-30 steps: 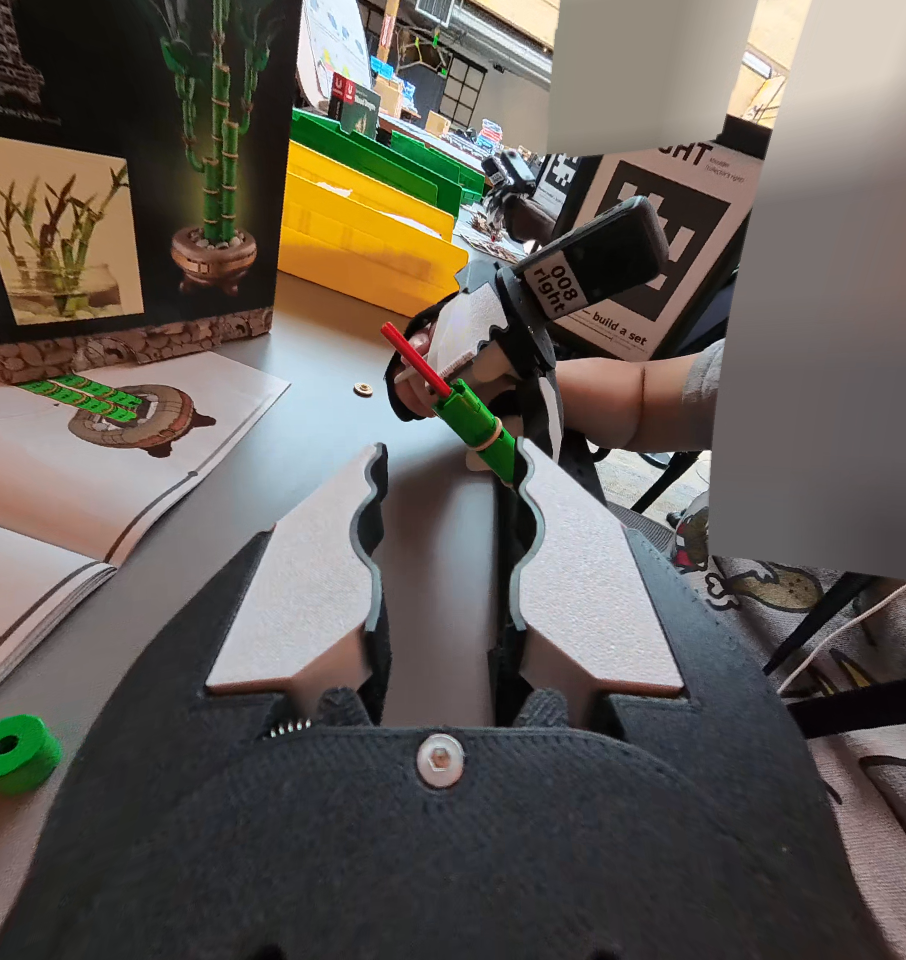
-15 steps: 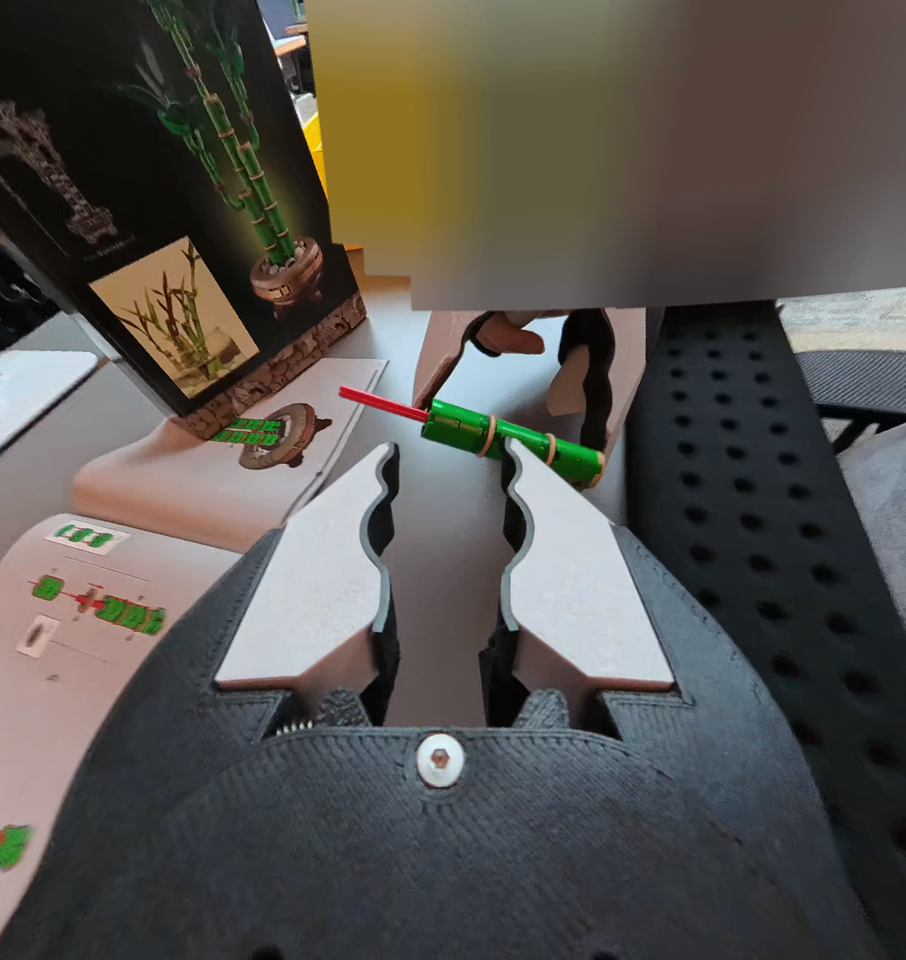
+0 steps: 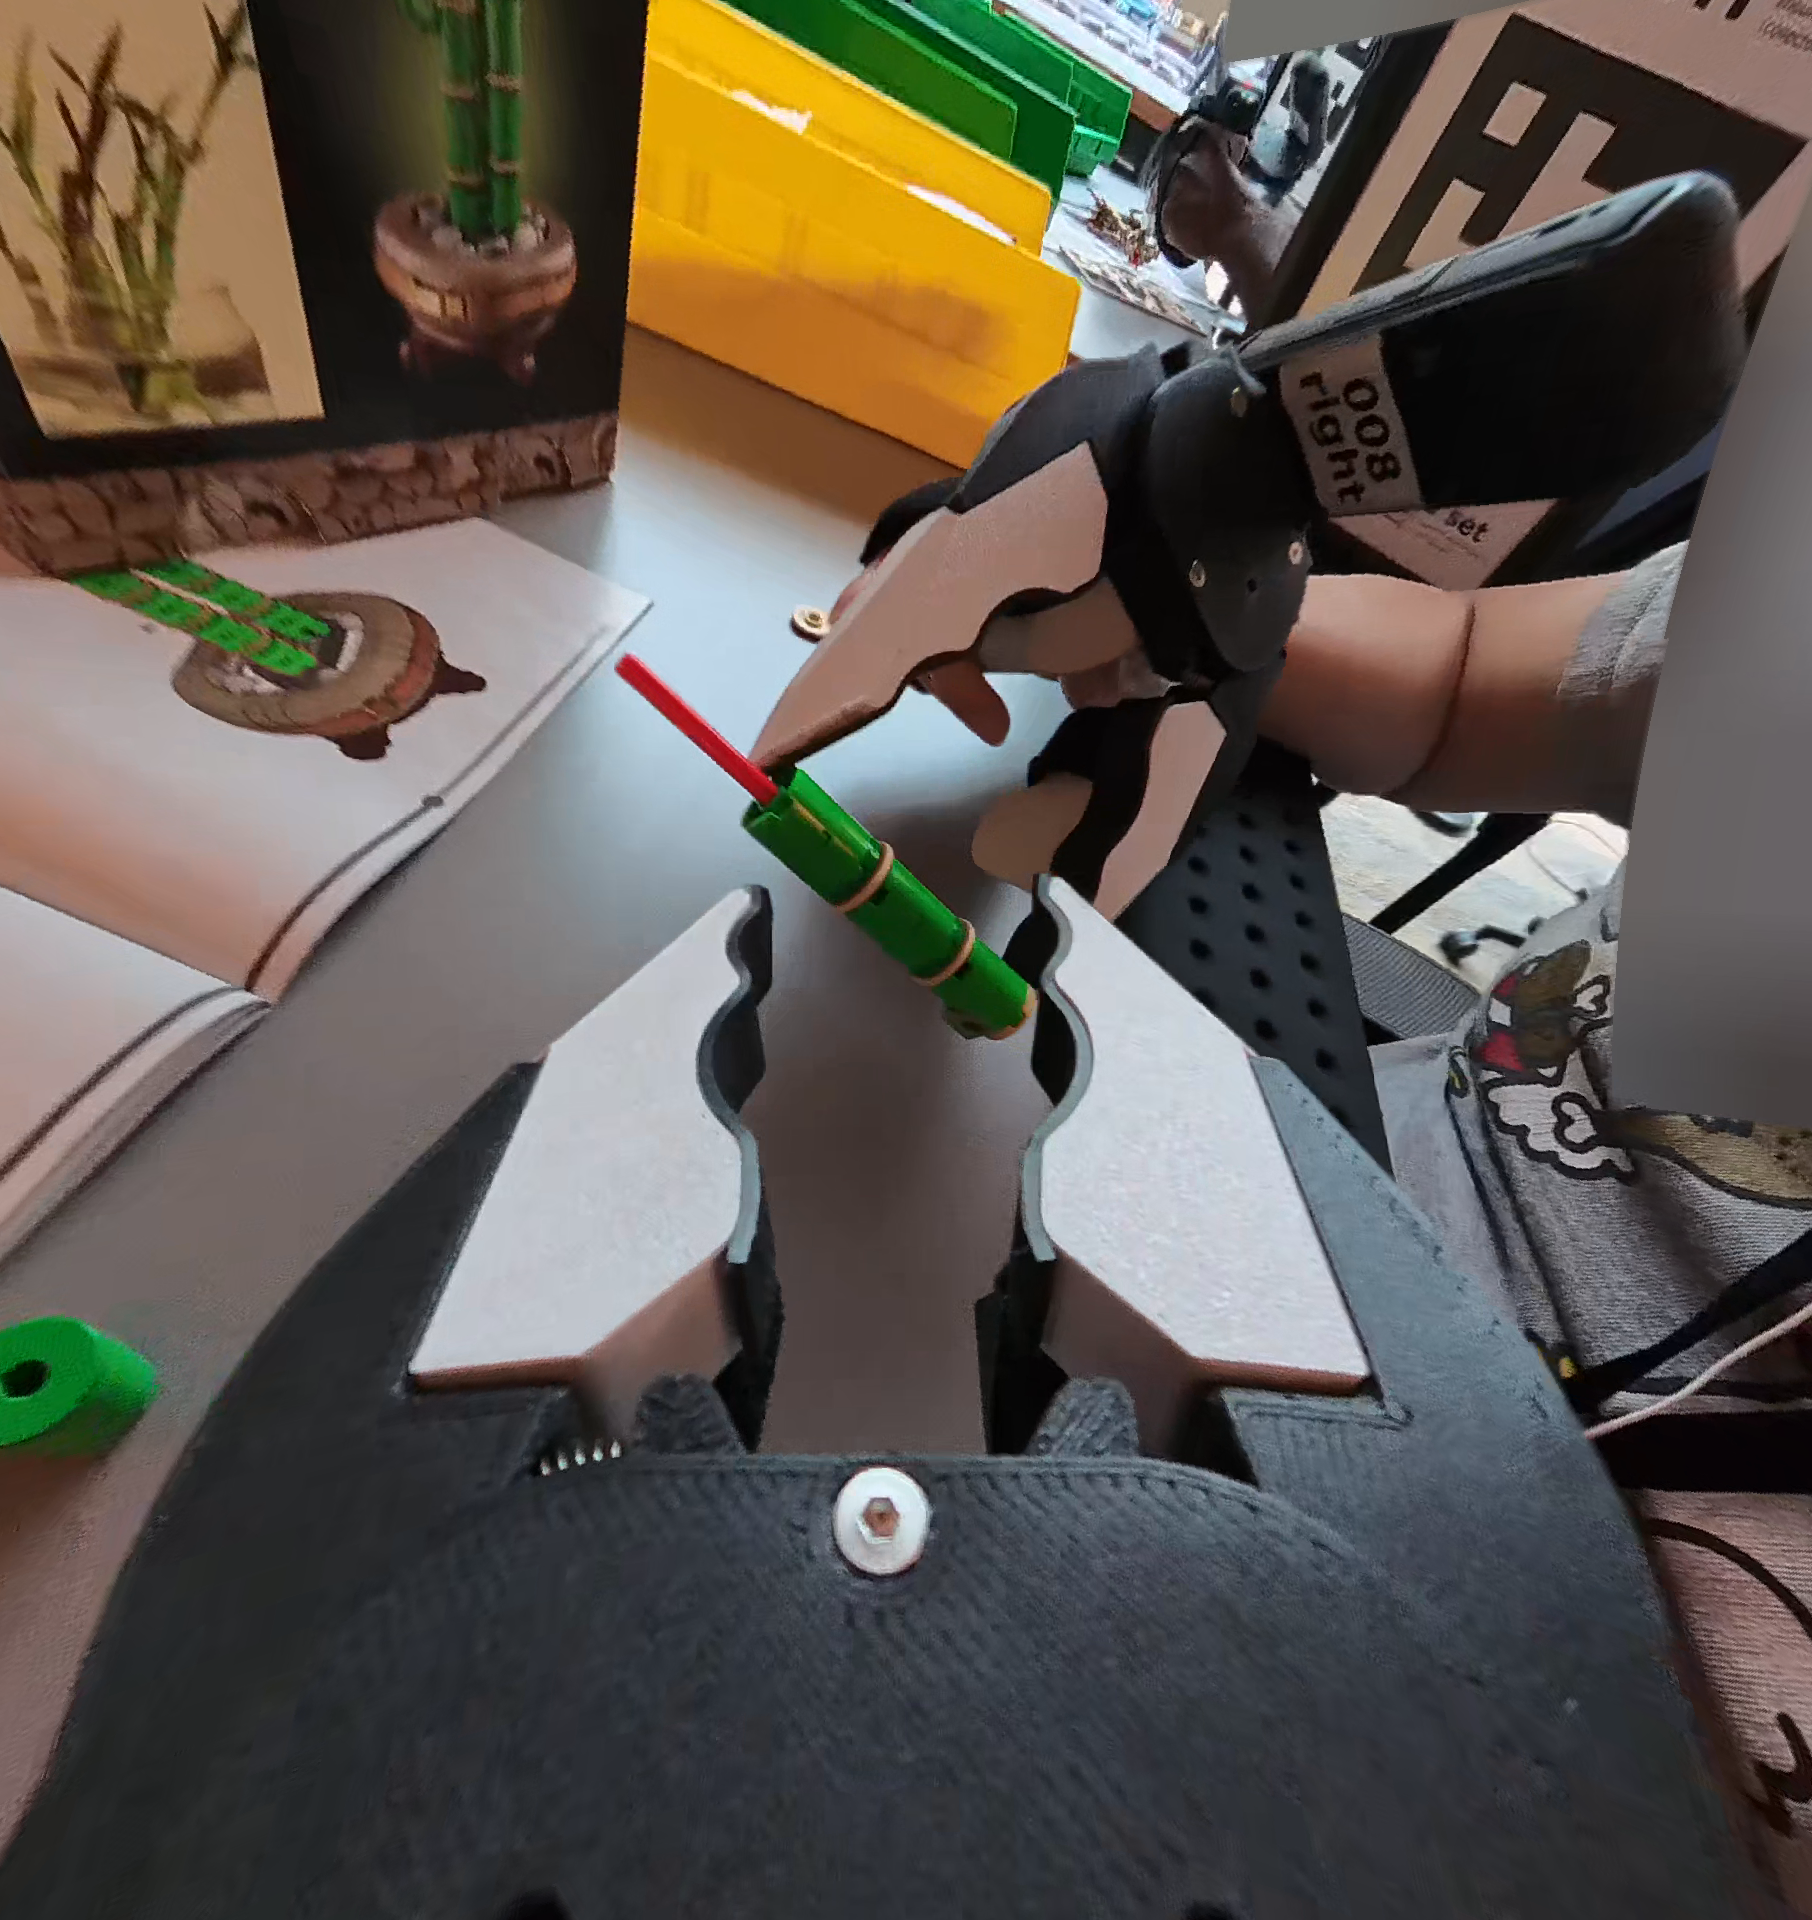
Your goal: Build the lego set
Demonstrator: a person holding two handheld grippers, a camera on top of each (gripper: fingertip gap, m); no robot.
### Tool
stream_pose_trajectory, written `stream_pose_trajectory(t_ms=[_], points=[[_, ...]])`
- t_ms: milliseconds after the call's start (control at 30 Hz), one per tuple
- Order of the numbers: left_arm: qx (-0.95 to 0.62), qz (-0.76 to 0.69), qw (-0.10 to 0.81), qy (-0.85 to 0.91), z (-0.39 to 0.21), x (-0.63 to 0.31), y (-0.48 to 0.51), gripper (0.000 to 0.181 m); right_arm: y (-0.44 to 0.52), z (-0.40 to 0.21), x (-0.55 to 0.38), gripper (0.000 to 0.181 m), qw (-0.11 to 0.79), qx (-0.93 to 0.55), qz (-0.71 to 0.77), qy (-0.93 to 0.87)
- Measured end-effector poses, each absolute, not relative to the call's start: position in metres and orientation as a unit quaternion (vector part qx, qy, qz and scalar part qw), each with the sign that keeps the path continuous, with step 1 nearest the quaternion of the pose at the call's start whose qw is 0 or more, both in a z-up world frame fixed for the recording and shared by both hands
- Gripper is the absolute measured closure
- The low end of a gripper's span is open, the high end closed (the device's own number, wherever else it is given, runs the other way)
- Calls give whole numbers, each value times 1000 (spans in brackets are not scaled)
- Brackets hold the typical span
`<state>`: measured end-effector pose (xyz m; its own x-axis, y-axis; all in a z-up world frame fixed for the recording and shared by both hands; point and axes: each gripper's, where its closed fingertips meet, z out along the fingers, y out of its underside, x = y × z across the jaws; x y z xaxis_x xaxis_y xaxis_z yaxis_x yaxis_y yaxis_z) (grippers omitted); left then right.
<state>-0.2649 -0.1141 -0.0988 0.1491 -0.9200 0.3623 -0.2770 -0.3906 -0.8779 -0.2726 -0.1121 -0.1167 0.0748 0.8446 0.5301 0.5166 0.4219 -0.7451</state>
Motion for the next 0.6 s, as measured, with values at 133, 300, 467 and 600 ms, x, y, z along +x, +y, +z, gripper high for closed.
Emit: stream_pose_trajectory(t_ms=[133, 300, 467, 600], points=[[-699, -482, 301, 435, -113, -258, -118, 133, -111, -115, -272, 105, 527, -517, 154, -657], [-696, -518, 274, 414, -113, -249, -125, 139, -115, -112, -274, 105, 538, -498, 144, -665], [-689, -557, 231, 401, -110, -253, -129, 161, -121, -111, -278, 104, 554, -457, 112, -686], [-685, -565, 231, 398, -106, -256, -130, 163, -121, -107, -280, 104, 576, -430, 90, -689]])
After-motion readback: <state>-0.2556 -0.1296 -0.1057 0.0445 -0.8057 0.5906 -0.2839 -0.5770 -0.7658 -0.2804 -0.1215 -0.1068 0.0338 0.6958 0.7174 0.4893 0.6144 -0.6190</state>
